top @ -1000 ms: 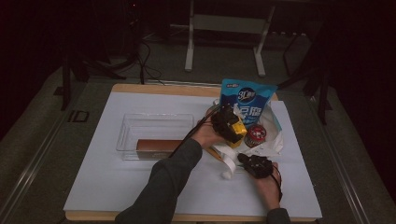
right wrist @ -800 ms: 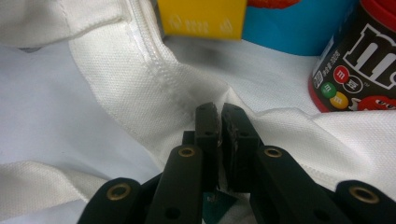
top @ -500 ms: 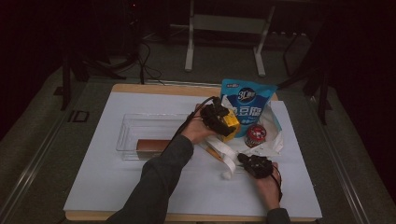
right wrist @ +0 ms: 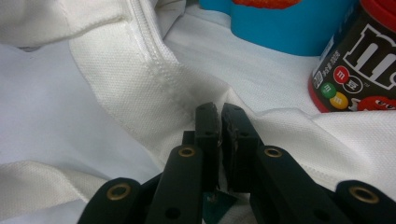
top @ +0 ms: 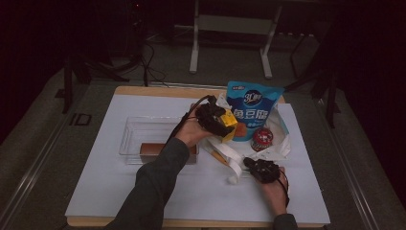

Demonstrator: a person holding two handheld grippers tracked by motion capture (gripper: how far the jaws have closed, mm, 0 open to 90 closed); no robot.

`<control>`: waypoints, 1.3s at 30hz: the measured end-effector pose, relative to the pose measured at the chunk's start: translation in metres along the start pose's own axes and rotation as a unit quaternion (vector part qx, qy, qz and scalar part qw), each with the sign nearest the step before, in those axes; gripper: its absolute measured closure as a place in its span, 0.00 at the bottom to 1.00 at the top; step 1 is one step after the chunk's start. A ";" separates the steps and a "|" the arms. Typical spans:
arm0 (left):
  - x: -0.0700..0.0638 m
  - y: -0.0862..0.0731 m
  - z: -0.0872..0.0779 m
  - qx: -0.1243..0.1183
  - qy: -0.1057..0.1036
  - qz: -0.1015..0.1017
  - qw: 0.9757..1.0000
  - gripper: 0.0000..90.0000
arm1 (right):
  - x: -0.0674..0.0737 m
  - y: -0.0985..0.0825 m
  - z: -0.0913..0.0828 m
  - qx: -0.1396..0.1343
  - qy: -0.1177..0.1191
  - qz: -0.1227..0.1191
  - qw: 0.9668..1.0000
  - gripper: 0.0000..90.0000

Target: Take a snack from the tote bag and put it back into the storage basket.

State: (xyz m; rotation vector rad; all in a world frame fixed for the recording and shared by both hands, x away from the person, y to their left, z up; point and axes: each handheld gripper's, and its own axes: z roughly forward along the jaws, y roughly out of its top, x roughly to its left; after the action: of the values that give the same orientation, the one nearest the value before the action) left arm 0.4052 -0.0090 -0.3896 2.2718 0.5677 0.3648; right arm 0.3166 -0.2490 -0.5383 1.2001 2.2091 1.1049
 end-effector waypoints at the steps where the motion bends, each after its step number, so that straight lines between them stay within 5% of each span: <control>1: 0.001 -0.001 -0.002 -0.001 0.001 -0.001 1.000 0.32 | 0.000 0.000 0.000 0.000 0.000 0.001 1.000 0.95; 18: 0.015 -0.014 -0.035 -0.030 -0.005 -0.017 0.999 0.32 | 0.000 0.000 0.000 0.001 0.001 0.003 1.000 0.95; 39: 0.037 -0.029 -0.069 -0.050 0.026 -0.052 0.997 0.32 | 0.000 0.000 0.000 0.001 0.001 0.003 1.000 0.95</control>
State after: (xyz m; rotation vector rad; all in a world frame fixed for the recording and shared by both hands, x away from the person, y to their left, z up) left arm 0.3998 0.0699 -0.3608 2.1329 0.6757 0.3920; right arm 0.3166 -0.2490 -0.5383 1.2076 2.2101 1.1056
